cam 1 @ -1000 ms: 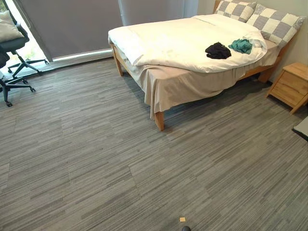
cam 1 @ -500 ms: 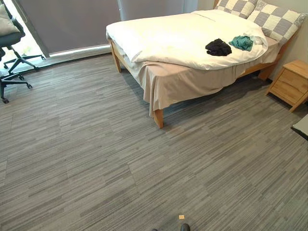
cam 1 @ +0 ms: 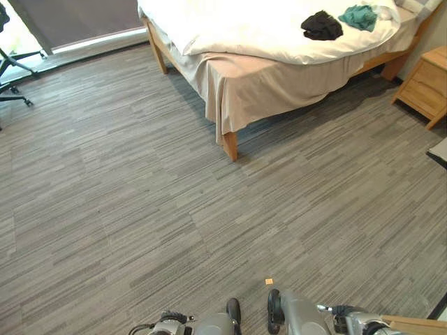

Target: Tidy up the quilt and then pick up the clothes from the bed and put them into the laundry hamper.

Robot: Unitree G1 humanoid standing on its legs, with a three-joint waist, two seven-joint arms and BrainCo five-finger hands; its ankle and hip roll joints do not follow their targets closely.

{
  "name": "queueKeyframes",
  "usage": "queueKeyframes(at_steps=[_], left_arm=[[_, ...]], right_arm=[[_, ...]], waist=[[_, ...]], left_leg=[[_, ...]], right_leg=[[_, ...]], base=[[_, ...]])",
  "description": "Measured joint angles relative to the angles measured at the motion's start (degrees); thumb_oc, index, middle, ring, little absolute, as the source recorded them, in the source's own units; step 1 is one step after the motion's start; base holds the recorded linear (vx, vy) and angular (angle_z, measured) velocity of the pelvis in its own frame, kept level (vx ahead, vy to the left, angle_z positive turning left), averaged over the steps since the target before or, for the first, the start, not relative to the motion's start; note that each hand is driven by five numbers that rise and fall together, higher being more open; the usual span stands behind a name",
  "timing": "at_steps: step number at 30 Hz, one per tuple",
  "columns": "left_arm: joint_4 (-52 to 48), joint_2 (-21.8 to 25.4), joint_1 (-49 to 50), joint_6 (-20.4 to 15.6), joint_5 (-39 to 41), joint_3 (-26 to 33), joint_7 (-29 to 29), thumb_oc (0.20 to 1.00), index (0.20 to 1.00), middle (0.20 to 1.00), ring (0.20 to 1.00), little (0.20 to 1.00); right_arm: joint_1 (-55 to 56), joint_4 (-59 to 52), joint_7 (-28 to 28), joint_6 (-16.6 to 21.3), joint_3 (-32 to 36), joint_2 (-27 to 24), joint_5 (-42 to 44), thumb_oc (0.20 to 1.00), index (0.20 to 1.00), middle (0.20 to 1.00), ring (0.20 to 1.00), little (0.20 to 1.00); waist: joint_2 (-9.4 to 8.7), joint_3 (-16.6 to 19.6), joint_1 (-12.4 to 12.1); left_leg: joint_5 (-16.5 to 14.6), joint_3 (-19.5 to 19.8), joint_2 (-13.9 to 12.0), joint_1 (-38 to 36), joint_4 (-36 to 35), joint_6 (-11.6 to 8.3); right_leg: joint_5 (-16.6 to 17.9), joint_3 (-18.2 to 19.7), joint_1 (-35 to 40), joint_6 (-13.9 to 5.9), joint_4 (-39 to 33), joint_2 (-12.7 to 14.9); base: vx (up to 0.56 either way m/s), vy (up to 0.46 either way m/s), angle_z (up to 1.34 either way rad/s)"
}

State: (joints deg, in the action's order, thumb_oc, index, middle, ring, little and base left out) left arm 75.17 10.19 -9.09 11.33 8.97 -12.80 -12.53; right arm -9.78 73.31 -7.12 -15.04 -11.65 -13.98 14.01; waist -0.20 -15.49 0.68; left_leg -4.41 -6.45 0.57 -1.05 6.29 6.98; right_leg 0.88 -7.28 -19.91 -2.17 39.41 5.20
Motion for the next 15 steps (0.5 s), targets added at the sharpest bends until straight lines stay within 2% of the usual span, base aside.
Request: queueKeyframes(at_steps=[1, 2, 3, 4, 7, 8, 9, 12, 13, 14, 15], left_arm=[[-0.4, 0.3, 0.0, 0.0, 0.0, -0.7, 0.0, 1.0, 1.0, 1.0, 1.0, 1.0], [-0.4, 1.0, 0.3, 0.0, 0.0, -0.8, 0.1, 1.0, 1.0, 1.0, 1.0, 1.0], [-0.2, 1.3, 0.6, 0.3, 0.0, -0.8, 0.2, 1.0, 1.0, 1.0, 1.0, 1.0], [0.0, 1.5, 0.7, 0.5, 0.0, -0.9, 0.2, 1.0, 1.0, 1.0, 1.0, 1.0], [0.4, 1.8, 0.9, 0.5, 0.0, -1.0, -0.1, 1.0, 1.0, 1.0, 1.0, 1.0], [0.5, 1.7, 1.4, 0.4, 0.0, -1.1, -0.2, 1.0, 1.0, 1.0, 1.0, 1.0], [0.4, 1.6, 1.5, 0.4, 0.0, -1.4, -0.2, 1.0, 1.0, 1.0, 1.0, 1.0], [0.5, 1.3, 3.0, 0.6, -0.2, -1.4, -0.3, 1.0, 1.0, 1.0, 1.0, 1.0], [0.4, 0.8, 3.2, 0.7, -0.2, -1.6, -0.3, 1.0, 1.0, 1.0, 1.0, 1.0], [0.2, 0.1, 3.7, 1.3, -0.2, -2.1, -0.3, 1.0, 1.0, 1.0, 1.0, 1.0], [0.3, -1.2, 4.7, 2.0, -0.2, -2.2, -0.4, 1.0, 1.0, 1.0, 1.0, 1.0]], right_arm=[[0.6, 0.2, 0.2, -0.1, 0.0, 0.1, 0.0, 1.0, 1.0, 1.0, 1.0, 1.0], [1.2, 0.3, 0.3, -0.2, 0.0, 1.1, 0.0, 1.0, 1.0, 1.0, 1.0, 1.0], [1.9, 0.5, -0.1, -0.3, 0.0, 1.8, 0.1, 1.0, 1.0, 1.0, 1.0, 1.0], [2.6, 0.9, 0.3, -0.5, 0.0, 2.1, 0.1, 1.0, 1.0, 1.0, 1.0, 1.0], [4.2, 2.2, 1.2, -1.8, 1.3, 3.0, 0.1, 1.0, 1.0, 1.0, 1.0, 1.0], [4.9, 2.2, 1.3, -1.9, 2.2, 3.3, 0.0, 1.0, 1.0, 1.0, 1.0, 1.0], [5.5, 2.2, 1.4, -2.0, 2.4, 3.6, 0.0, 1.0, 1.0, 1.0, 1.0, 1.0], [7.6, 1.9, 2.2, -2.1, 2.4, 4.4, -0.1, 1.0, 1.0, 1.0, 1.0, 1.0], [7.8, 2.1, 2.2, -2.1, 2.5, 4.3, -0.3, 1.0, 1.0, 1.0, 1.0, 1.0], [8.0, 2.2, 2.1, -2.2, 2.8, 3.8, -0.4, 1.0, 1.0, 1.0, 1.0, 1.0], [8.8, 2.3, 2.2, -2.3, 3.0, 2.7, -0.6, 1.0, 1.0, 1.0, 1.0, 1.0]], waist=[[-0.11, -0.5, 0.2], [-0.59, -0.8, 0.3], [-2.28, -1.1, 0.6], [-3.48, -1.6, 0.8], [-4.41, -2.5, 1.9], [-4.25, -2.6, 2.6], [-4.0, -2.7, 3.0], [-3.32, -2.6, 4.7], [-2.12, -2.4, 5.5], [-0.3, -2.0, 6.5], [2.57, -0.7, 8.3]], left_leg=[[-0.6, 0.2, 0.1, 0.0, 0.7, 0.06], [-1.0, 0.3, 0.6, 0.2, 1.0, -0.56], [-1.0, 0.3, 1.5, 1.0, 1.0, -0.64], [-1.1, 0.8, 2.4, 1.1, 0.8, -0.74], [-1.6, 1.9, 4.0, 0.9, 0.6, -0.76], [-2.1, 2.4, 4.2, 0.1, 0.7, -0.95], [-2.5, 2.6, 4.2, -0.8, 0.6, -0.75], [-7.1, 4.0, 4.0, -4.6, 1.8, -2.55], [-8.3, 4.6, 2.9, -5.5, 1.8, -3.34], [-9.1, 5.5, 1.2, -6.6, 1.3, -4.37], [-10.4, 6.5, -1.8, -8.7, 0.4, -5.66]], right_leg=[[0.5, -0.2, -1.3, -0.87, 0.5, 1.1], [1.3, 0.0, -2.7, -2.48, -3.0, 3.1], [1.6, 0.3, -3.3, -4.21, -10.9, 5.0], [2.2, 1.0, -3.6, -5.15, -18.5, 5.8], [2.8, 1.4, -0.4, -6.17, -37.2, 6.2], [2.9, 1.3, 0.8, -6.17, -38.5, 6.3], [2.9, 1.1, 1.5, -6.12, -38.9, 6.0], [3.1, 1.0, 5.2, -5.62, -38.3, 4.9], [5.5, 1.1, 6.0, -3.84, -37.3, 4.0], [5.4, 1.2, 6.3, -3.76, -35.4, 2.4], [5.0, 1.1, 6.9, -3.02, -33.2, -0.3]], base=[[0.31, -0.174, 0.09], [0.47, -0.223, 0.06], [0.57, -0.185, 0.07], [0.65, -0.139, 0.06], [0.58, -0.051, 0.18], [0.58, -0.079, 0.31], [0.62, -0.116, 0.18], [0.79, -0.165, 0.16], [0.74, -0.154, 0.35], [0.53, -0.121, 0.47], [0.69, -0.169, 0.49]])
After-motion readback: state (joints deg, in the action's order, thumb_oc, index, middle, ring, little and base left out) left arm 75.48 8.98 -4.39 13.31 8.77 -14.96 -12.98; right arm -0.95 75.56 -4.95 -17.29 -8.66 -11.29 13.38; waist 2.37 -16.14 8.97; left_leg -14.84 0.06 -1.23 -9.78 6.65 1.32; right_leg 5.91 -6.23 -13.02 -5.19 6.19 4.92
